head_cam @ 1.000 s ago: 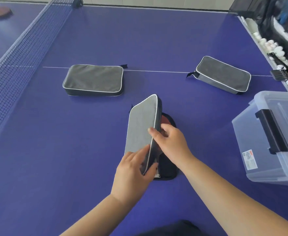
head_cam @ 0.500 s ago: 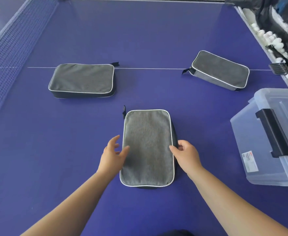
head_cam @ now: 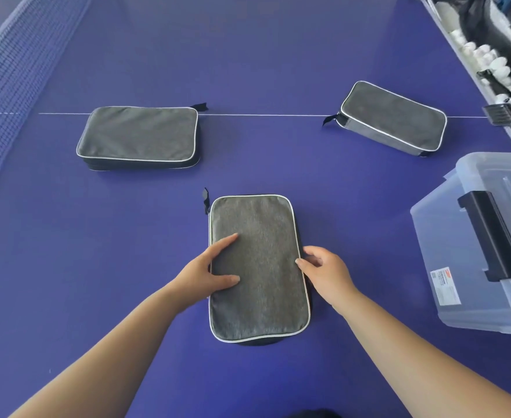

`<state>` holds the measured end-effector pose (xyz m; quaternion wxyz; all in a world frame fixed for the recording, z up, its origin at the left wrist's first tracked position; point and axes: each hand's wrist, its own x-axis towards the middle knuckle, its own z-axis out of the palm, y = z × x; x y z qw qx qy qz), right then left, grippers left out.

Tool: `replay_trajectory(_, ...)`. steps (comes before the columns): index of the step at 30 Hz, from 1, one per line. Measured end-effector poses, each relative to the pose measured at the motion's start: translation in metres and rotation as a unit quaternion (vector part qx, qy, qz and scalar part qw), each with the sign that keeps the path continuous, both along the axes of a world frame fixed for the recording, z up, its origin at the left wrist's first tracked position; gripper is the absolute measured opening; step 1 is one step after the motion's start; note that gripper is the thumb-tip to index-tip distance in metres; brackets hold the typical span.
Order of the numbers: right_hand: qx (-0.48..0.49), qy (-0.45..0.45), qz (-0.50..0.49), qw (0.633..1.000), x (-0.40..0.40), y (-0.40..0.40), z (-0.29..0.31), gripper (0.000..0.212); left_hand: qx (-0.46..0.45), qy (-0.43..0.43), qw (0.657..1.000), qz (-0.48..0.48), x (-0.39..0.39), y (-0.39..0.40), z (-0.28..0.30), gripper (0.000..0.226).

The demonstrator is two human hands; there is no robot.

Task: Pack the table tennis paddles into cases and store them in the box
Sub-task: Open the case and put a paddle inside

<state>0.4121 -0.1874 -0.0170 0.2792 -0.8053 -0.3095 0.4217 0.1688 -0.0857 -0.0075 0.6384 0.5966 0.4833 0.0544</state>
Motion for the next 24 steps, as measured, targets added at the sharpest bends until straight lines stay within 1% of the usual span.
replay_trajectory(3, 0.014, 0.009, -0.002, 1.0, -0.007, 0.001, 0.001, 0.034, 0.0, -0.004, 0.998, 0.056, -0.003, -0.007, -0.001, 0.077)
replay_trajectory(7, 0.026, 0.024, -0.016, 0.999, -0.017, -0.003, 0.004, 0.044, 0.005, -0.019, 0.988, 0.151, -0.011, -0.027, -0.004, 0.077)
replay_trajectory(10, 0.027, 0.033, -0.025, 0.999, -0.023, -0.012, 0.007, 0.048, 0.018, -0.025, 0.968, 0.251, -0.017, -0.044, -0.007, 0.077)
replay_trajectory(15, 0.014, 0.06, -0.026, 0.998, -0.035, -0.031, 0.01, 0.05, 0.049, -0.002, 0.92, 0.39, -0.008, -0.07, -0.007, 0.08)
replay_trajectory(17, 0.01, 0.065, -0.028, 0.997, -0.041, -0.037, 0.008, 0.047, 0.053, 0.011, 0.906, 0.42, 0.0, -0.076, -0.006, 0.081)
replay_trajectory(20, 0.003, 0.081, -0.021, 0.997, -0.051, -0.047, 0.005, 0.042, 0.041, 0.036, 0.896, 0.442, 0.018, -0.084, -0.004, 0.083)
replay_trajectory(24, 0.0, 0.109, -0.007, 0.994, -0.066, -0.058, 0.006, 0.044, 0.001, 0.059, 0.879, 0.472, 0.043, -0.091, 0.003, 0.085)
